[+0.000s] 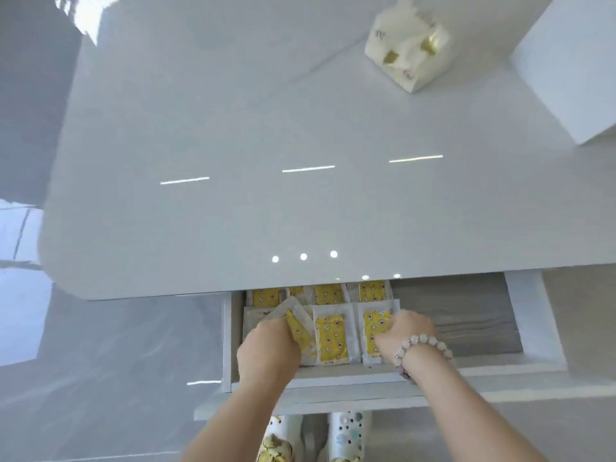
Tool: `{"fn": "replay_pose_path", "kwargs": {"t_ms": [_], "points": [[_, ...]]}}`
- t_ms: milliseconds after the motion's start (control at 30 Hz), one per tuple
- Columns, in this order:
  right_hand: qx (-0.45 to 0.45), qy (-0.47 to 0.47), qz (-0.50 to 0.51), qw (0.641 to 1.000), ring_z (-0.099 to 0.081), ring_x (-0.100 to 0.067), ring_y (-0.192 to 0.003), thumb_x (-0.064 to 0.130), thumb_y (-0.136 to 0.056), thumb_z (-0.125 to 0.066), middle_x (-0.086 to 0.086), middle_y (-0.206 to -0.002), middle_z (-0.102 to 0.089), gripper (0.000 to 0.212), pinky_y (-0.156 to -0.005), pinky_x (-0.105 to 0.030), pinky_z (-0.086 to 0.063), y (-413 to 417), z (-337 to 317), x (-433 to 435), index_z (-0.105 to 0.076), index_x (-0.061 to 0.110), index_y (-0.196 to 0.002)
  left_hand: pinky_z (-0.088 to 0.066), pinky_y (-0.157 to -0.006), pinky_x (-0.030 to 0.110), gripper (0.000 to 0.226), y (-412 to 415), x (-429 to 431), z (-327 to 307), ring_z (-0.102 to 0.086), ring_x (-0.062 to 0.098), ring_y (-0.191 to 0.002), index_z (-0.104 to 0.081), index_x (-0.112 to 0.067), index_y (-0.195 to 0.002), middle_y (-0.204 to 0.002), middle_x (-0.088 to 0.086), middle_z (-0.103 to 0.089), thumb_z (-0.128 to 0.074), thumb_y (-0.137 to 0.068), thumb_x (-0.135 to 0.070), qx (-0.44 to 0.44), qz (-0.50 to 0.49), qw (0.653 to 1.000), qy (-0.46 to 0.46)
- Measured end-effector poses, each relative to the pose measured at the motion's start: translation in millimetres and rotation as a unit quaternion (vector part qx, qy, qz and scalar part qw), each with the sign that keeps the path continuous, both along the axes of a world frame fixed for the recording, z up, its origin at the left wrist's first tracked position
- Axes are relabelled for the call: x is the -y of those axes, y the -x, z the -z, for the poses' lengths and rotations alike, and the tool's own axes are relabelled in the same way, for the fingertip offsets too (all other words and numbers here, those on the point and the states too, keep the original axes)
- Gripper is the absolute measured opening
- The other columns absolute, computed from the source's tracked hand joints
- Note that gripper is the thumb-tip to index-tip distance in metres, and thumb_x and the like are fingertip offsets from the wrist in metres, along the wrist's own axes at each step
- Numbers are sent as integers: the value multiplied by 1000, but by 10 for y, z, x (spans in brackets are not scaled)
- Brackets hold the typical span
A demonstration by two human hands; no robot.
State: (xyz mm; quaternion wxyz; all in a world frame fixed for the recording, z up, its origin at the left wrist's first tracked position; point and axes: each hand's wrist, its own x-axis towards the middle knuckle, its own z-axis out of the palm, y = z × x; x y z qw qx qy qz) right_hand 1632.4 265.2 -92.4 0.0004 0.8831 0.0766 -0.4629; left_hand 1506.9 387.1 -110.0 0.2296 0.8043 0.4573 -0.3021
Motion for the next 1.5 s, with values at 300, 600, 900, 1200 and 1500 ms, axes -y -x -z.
{"fn": "replay_pose_path", "kwargs": {"t_ms": [300,600,900,1200,1500], "points": [[184,-186,-171,950,-53,-21,-108,19,-93,-46,-3,-119,-56,27,-89,-32,-46,67,-2451,-698,-58,14,-116,-39,-72,26,20,-26,-407,-2261,-54,21,-102,-58,-14,-108,-109,1,-59,-47,-93,-22,126,103,984,-72],[249,-239,-298,890,-46,-19,-118,20,-93,-44,-1,-124,-52,30,-94,-30,-39,308,-3869,-983,-55,17,-121,-39,-70,26,18,326,-1046,-3867,-58,20,-98,-61,-21,-103,-109,-2,-61,-50,-91,-27,138,96,976,-136],[250,-229,-466,817,-42,-20,-123,13,-87,-48,-3,-127,-50,36,-98,-31,-35,906,-4556,-1665,-54,16,-123,-38,-87,29,35,1356,-1251,-4478,-51,23,-116,-48,-22,-128,-126,1,-54,-48,-93,-29,108,-33,966,-235],[256,-285,-593,709,-38,-22,-128,22,-86,-53,-5,-136,-46,52,-99,-33,-35,2328,-4811,-2352,-40,15,-136,-35,-95,32,43,2877,-1326,-4693,-45,22,-123,-45,-20,-130,-132,1,-49,-49,-92,-39,71,-190,934,-295],[205,-317,-663,646,-41,-23,-124,16,-86,-52,-8,-130,-49,50,-95,-32,-37,3947,-4903,-2718,-41,14,-134,-41,-93,32,36,4634,-1429,-4859,-49,22,-119,-53,-22,-124,-128,0,-54,-46,-93,-39,-13,-287,907,-309]]}}
